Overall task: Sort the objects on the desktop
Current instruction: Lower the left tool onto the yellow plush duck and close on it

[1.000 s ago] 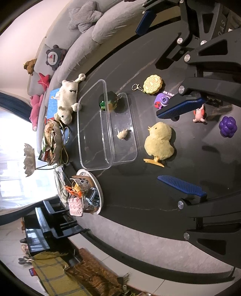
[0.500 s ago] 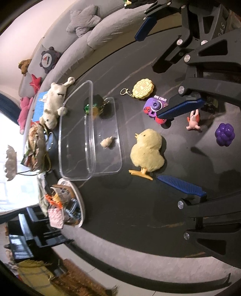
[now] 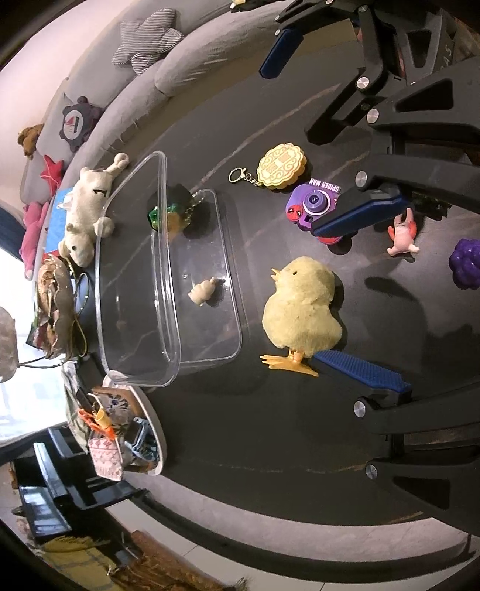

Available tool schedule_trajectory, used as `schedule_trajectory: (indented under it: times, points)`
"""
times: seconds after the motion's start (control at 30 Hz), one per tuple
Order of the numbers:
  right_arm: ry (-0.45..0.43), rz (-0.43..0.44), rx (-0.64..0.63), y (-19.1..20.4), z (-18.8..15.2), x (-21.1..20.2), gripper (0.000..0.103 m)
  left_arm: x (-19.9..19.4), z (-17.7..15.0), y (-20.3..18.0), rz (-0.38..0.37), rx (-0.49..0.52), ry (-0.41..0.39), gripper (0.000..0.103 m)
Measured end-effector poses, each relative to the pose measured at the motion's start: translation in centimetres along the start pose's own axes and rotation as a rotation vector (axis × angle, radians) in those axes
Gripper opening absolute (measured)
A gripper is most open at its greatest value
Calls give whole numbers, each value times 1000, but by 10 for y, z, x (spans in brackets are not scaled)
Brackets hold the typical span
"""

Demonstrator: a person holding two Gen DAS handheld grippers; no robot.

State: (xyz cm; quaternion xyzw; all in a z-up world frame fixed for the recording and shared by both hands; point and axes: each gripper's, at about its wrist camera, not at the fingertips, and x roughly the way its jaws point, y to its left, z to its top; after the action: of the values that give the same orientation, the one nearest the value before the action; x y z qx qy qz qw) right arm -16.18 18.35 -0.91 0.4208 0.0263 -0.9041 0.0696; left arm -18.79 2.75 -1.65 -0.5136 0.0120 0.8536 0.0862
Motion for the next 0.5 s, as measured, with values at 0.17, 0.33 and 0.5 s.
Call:
schedule_trajectory:
  times: [0.17,0.33,0.5]
  points:
    - [6,0,-1,-2,1,8,99,6,3,-1,0,16,-8,60]
    - [9,7,1,-4,3,14,99,13,6,3,-22,-3,-4,60]
    - [4,14,-3,-3,5,17,99,18,5,12,-49,-99,10,60]
